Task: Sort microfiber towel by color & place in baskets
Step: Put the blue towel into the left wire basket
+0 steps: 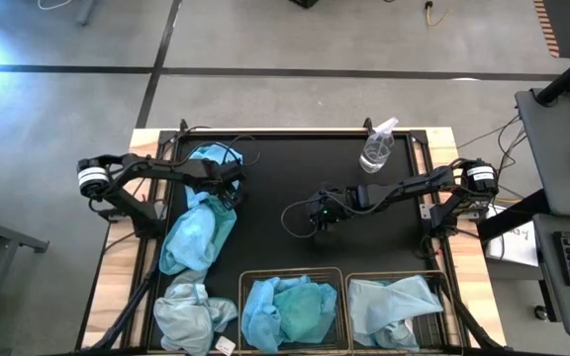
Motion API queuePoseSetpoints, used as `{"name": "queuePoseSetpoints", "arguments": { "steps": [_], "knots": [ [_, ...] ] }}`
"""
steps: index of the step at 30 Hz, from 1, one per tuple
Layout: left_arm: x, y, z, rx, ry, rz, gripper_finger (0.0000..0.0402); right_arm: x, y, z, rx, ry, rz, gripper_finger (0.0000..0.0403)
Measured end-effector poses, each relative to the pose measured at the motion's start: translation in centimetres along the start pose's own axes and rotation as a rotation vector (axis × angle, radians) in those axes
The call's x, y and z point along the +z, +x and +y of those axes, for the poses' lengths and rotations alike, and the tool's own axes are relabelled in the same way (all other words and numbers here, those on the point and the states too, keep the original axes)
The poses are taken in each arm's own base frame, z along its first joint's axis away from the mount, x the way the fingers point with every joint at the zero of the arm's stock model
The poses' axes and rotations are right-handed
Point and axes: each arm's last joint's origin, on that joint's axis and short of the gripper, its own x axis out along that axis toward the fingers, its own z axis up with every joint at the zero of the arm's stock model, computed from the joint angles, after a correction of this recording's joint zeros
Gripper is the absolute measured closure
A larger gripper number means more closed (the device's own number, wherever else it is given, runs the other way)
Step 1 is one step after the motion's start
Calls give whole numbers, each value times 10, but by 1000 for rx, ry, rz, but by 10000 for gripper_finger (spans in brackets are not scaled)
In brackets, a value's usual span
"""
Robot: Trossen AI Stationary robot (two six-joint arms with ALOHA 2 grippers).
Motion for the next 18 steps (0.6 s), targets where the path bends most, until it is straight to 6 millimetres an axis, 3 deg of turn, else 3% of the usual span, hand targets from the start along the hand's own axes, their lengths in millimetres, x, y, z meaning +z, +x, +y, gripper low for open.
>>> {"name": "queuePoseSetpoints", "arguments": {
  "steps": [4,11,18],
  "knots": [
    [0,-3,1,-14,-7,-13,277,0,0,0,0,0,0,268],
    [0,-8,2,-48,-40,-23,390,0,0,0,0,0,0,268],
    [1,-14,-4,-198,-66,12,400,1,0,0,0,17,-11,268]
  ]
}}
